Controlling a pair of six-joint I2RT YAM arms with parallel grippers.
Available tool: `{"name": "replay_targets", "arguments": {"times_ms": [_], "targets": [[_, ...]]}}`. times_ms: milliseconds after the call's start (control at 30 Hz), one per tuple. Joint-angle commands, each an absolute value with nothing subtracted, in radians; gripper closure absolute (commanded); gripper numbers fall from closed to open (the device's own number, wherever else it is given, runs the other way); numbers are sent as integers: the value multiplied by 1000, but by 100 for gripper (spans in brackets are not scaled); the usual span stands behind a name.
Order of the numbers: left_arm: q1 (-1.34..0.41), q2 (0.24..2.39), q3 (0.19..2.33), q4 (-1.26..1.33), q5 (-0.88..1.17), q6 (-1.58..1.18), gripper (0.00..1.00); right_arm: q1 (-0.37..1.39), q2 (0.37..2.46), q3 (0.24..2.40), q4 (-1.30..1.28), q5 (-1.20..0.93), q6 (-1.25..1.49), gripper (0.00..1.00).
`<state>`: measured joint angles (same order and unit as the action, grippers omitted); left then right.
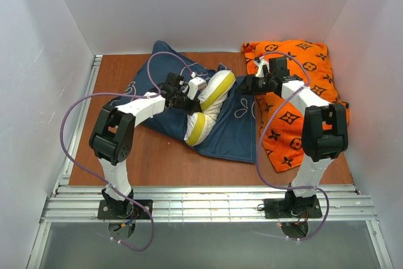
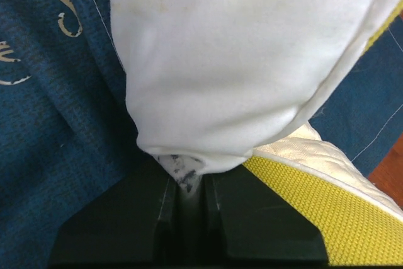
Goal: Put the pillow into the pillowcase
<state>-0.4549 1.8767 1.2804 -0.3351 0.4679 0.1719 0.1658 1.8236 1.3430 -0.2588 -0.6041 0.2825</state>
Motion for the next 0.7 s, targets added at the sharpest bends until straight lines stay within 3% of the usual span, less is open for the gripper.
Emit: {"name": "replay_targets", "arguments": {"times_ms": [0,33,67,167,300,567,667], "targets": [[-436,1960,1258,-546,411,199,100,179,1809,1376,-282,-568,304,37],[-436,1963,1261,-543,419,184,100,196,1799,1373,-279,-568,308,32],[-437,1968,1272,-545,429,181,100,205,1787,1373,-279,-566,313,20],[-436,1976,1282,-545,439,172,100,250,1786,1371,-287,-473,310,20],[-436,1974,1285,-543,439,169,100,284,1865,1442,-362,-377,299,30],[-437,1956,1264,-517,456,146,100,363,2057,1601,-368,-162,314,31],[-436,1951,1255,-512,419,129,100,382,2138,1686,-420,-27,249,43]]}}
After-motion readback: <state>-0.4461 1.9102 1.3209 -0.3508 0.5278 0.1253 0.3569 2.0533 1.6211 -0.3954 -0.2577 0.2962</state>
